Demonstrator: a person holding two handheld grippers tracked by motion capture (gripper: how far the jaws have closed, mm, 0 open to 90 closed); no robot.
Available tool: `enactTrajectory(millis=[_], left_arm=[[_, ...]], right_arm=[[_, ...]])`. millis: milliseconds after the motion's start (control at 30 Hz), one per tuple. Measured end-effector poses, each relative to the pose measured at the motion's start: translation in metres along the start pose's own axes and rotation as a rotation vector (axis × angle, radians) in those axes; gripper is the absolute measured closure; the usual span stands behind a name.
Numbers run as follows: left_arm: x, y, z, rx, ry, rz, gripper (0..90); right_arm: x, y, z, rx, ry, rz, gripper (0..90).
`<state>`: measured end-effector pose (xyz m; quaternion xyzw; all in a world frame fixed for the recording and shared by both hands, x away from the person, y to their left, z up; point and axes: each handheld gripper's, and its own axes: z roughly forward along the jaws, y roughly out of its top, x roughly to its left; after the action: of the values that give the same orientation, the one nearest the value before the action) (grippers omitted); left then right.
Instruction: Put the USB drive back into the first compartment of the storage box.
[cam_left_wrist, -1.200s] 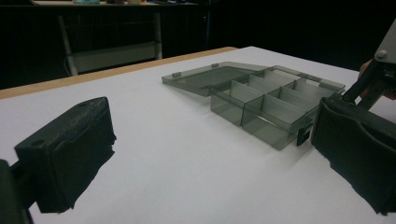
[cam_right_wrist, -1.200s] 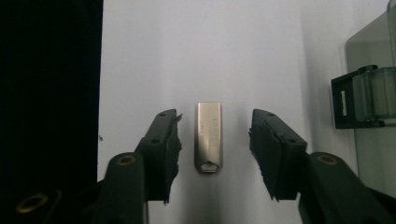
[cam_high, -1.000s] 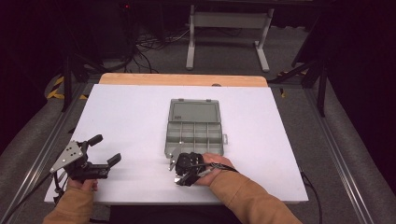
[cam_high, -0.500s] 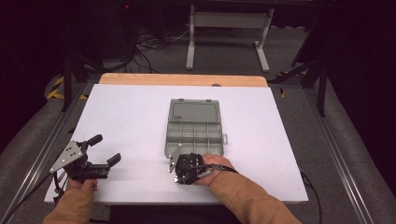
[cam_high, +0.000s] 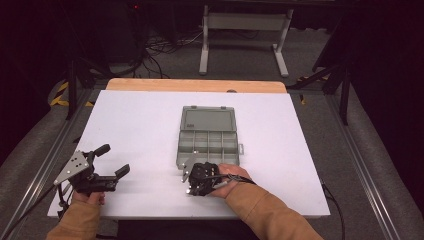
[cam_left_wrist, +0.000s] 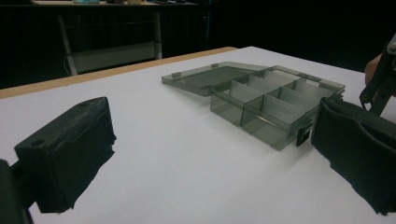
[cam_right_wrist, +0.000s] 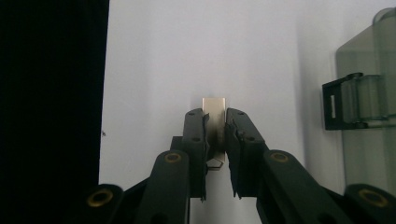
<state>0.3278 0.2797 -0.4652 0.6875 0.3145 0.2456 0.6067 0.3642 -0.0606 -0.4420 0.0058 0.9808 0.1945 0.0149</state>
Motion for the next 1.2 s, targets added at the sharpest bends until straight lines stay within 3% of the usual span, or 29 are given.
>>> enactTrajectory(millis=[767, 1200], left_arm=[[0.000, 0.000, 0.000, 0.000, -0.002, -0.004, 0.4], [0.000, 0.000, 0.000, 0.000, -0.002, -0.002, 0.4]], right_arm=[[-0.014, 0.001, -0.039, -0.135, -0.064, 0.013, 79.0], [-0.025, 0.002, -0.059, -0.218, -0.123, 0.050, 79.0]])
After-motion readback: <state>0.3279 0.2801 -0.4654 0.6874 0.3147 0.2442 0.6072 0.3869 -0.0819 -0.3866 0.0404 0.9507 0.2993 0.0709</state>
